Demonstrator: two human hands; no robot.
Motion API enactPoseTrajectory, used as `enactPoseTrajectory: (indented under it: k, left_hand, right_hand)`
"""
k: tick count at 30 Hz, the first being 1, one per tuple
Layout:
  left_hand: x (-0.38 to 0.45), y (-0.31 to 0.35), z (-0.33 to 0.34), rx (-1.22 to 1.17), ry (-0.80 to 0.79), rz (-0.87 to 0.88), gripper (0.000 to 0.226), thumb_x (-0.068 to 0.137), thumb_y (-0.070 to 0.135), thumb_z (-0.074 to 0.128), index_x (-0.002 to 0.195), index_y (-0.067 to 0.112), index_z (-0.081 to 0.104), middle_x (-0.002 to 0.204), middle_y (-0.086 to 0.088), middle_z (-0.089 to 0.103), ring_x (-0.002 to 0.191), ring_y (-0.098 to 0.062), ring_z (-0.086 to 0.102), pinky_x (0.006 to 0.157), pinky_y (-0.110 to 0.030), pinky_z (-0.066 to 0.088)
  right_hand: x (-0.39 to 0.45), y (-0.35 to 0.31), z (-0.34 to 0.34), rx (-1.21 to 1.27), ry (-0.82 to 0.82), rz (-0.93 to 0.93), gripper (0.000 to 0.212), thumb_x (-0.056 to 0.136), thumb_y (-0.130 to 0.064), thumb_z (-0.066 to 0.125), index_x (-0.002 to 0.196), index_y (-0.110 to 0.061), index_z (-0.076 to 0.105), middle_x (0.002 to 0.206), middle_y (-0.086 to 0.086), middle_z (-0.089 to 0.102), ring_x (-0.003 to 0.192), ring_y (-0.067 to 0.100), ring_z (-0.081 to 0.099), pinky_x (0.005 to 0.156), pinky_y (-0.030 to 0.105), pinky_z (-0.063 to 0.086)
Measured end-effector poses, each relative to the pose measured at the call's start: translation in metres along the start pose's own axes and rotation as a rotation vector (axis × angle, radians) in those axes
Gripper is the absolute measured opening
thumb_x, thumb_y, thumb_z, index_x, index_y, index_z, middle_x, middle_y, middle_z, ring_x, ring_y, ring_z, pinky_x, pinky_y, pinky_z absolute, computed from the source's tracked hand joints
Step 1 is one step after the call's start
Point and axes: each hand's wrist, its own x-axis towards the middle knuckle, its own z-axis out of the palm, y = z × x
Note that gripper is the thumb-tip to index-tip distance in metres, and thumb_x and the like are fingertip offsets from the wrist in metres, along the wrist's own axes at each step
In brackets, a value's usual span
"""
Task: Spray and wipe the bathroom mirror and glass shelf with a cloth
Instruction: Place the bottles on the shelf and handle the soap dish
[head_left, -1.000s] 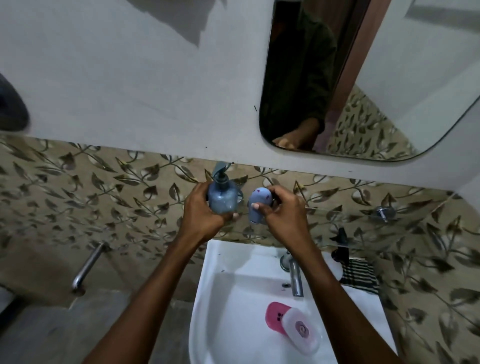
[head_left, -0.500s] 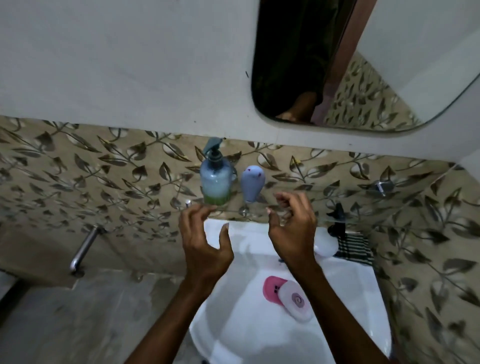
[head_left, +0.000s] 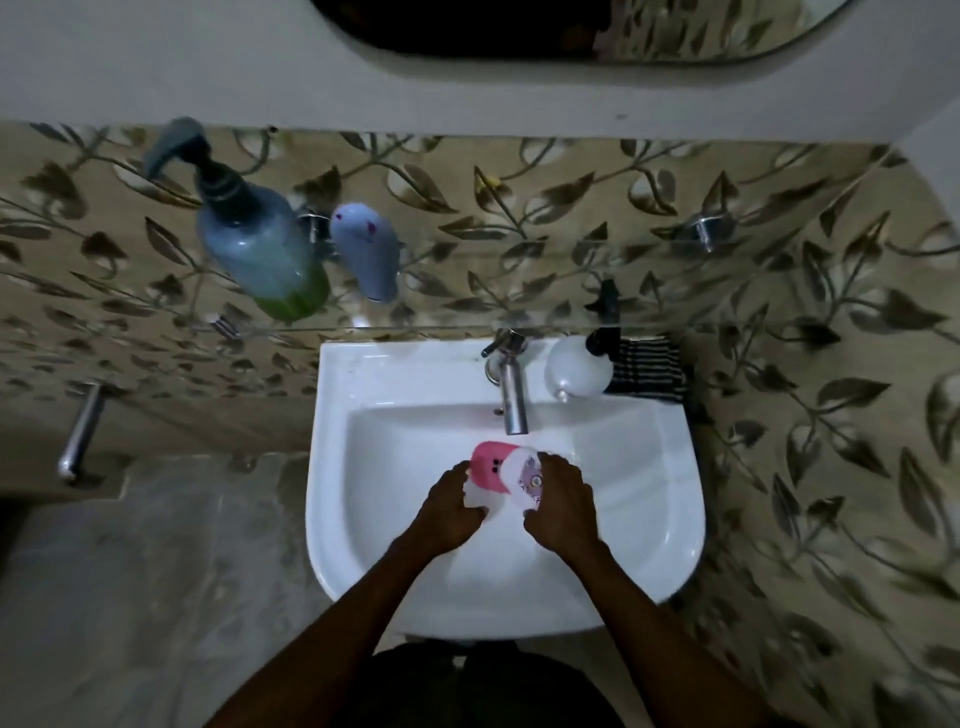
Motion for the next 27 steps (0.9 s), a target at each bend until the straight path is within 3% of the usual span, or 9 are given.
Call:
enactPoseTrajectory:
  k: [4,7,9,11,13,17,21,24,27]
  left_hand:
    - [0.031,-0.007,0.012,0.009,-0.053,-0.152,0.075,0.063,0.025,0.066,0.134,0.006,0.052,0.123,-0.012,0.064,0.113,-0.032,0.062,0.084,-0.028,0.048]
    - [0.046,-0.019,0.029,0.131,-0.061,-0.217,0.082,0.066,0.034,0.065,0.141,0.006,0.049,0.135,-0.021,0.053,0.122,-0.039,0.055,0.097,-0.038,0.050]
    - [0.055,-0.026,0.044,0.164,-0.059,-0.281,0.066,0.078,0.030,0.071,0.137,0.007,0.053,0.141,-0.021,0.039,0.127,-0.039,0.048,0.107,-0.040,0.044]
    - [0.063,-0.024,0.052,0.093,0.045,-0.303,0.051,0.073,0.033,0.073,0.116,0.006,0.067,0.130,-0.023,0.049,0.119,-0.040,0.054,0.102,-0.044,0.049]
    - [0.072,-0.024,0.055,-0.025,0.136,-0.370,0.050,0.061,0.044,0.064,0.094,0.007,0.072,0.106,-0.020,0.066,0.100,-0.037,0.066,0.089,-0.045,0.057]
    - [0.070,-0.005,0.054,-0.398,0.314,-0.472,0.029,0.057,0.026,0.063,0.079,0.012,0.076,0.084,-0.011,0.073,0.078,-0.026,0.067,0.075,-0.037,0.057]
    - [0.079,-0.011,0.052,-0.636,0.423,-0.468,0.031,0.068,0.019,0.064,0.089,-0.002,0.069,0.080,-0.013,0.065,0.076,-0.027,0.059,0.067,-0.035,0.052]
    - [0.086,-0.014,0.050,-0.664,0.445,-0.486,0.025,0.066,0.018,0.069,0.078,-0.002,0.063,0.072,-0.013,0.056,0.070,-0.024,0.053,0.065,-0.038,0.049]
    - [0.098,-0.032,0.048,-0.794,0.492,-0.566,0.066,0.062,0.019,0.079,0.119,0.001,0.050,0.100,-0.023,0.060,0.081,-0.028,0.063,0.076,-0.040,0.060]
  right_hand:
    - [0.026,0.010,0.011,-0.066,-0.232,0.029,0.103,0.084,-0.022,0.073,0.163,-0.023,0.006,0.170,0.006,0.011,0.155,0.031,0.013,0.119,0.049,0.026]
    - [0.032,0.017,0.020,-0.048,-0.222,0.028,0.104,0.084,-0.023,0.075,0.163,-0.028,0.007,0.166,0.006,0.020,0.151,0.035,0.021,0.115,0.050,0.034]
    - [0.032,0.018,0.021,-0.031,-0.193,0.010,0.102,0.083,-0.025,0.076,0.162,-0.027,0.012,0.161,0.007,0.029,0.145,0.035,0.031,0.112,0.048,0.037]
    - [0.031,0.017,0.021,-0.001,-0.192,0.002,0.100,0.084,-0.024,0.075,0.162,-0.026,0.013,0.160,0.007,0.030,0.144,0.036,0.031,0.111,0.048,0.035]
    - [0.029,0.016,0.021,0.034,-0.205,0.002,0.099,0.083,-0.020,0.072,0.162,-0.026,0.013,0.162,0.006,0.026,0.146,0.035,0.028,0.112,0.049,0.034]
    - [0.027,0.023,0.023,0.176,-0.152,0.025,0.097,0.077,-0.023,0.074,0.160,-0.024,0.022,0.165,0.003,0.026,0.145,0.034,0.032,0.112,0.046,0.037]
    - [0.030,0.024,0.017,0.234,-0.142,0.015,0.091,0.071,-0.018,0.076,0.152,-0.029,0.037,0.150,-0.002,0.045,0.132,0.030,0.045,0.105,0.043,0.044]
    - [0.030,0.020,0.014,0.255,-0.174,0.009,0.090,0.070,-0.017,0.073,0.151,-0.033,0.037,0.146,-0.003,0.049,0.129,0.029,0.047,0.104,0.043,0.045]
    - [0.030,0.016,0.011,0.268,-0.209,0.008,0.092,0.070,-0.017,0.074,0.151,-0.035,0.034,0.144,-0.002,0.050,0.129,0.028,0.046,0.104,0.040,0.045]
